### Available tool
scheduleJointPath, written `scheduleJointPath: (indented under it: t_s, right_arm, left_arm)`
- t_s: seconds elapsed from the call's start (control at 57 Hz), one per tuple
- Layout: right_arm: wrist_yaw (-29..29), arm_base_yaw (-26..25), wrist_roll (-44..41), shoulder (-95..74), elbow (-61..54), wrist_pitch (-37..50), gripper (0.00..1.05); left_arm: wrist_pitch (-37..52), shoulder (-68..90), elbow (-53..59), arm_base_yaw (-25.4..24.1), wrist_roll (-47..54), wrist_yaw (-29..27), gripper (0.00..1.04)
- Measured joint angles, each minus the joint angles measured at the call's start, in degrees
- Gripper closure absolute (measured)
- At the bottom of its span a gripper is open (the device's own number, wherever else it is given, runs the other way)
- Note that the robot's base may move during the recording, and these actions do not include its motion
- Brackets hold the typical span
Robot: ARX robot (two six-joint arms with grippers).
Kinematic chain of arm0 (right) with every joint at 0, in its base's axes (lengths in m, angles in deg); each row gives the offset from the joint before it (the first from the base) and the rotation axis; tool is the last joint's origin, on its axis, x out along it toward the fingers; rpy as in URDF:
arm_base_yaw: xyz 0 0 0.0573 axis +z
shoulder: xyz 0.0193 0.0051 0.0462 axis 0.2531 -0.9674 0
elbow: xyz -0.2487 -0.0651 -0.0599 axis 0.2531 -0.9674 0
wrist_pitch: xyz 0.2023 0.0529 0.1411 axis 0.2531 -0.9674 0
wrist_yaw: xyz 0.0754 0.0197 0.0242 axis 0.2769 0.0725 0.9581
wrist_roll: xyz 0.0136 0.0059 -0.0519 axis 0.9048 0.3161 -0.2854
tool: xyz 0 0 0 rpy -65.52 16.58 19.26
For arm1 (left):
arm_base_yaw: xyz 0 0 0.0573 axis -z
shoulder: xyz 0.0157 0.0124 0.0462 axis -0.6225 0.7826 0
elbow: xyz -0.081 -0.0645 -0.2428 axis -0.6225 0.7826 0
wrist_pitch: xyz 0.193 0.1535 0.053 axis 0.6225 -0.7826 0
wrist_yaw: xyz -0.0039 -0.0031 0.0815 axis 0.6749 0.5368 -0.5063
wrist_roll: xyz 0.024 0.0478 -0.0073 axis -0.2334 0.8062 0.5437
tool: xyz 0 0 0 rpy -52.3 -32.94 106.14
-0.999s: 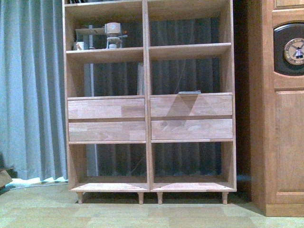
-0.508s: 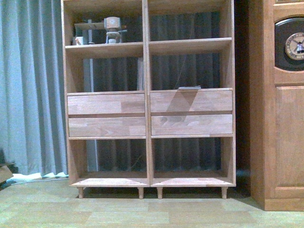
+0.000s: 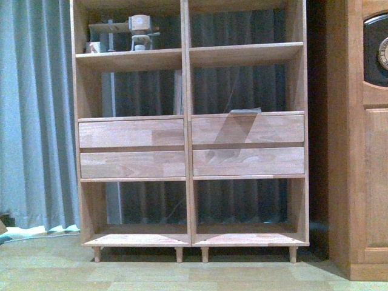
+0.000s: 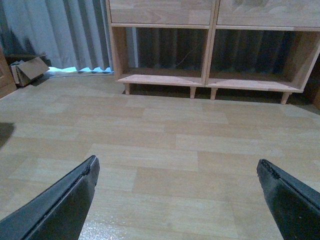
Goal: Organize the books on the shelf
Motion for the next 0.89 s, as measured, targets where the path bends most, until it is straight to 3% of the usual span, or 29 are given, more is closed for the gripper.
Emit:
scheduleJointPath:
  t_s: [0.894]
  right_arm:
    - [0.00,0.00,0.00,0.00,0.00,0.00,0.07]
  left_arm:
    - [0.00,0.00,0.00,0.00,0.00,0.00,0.07]
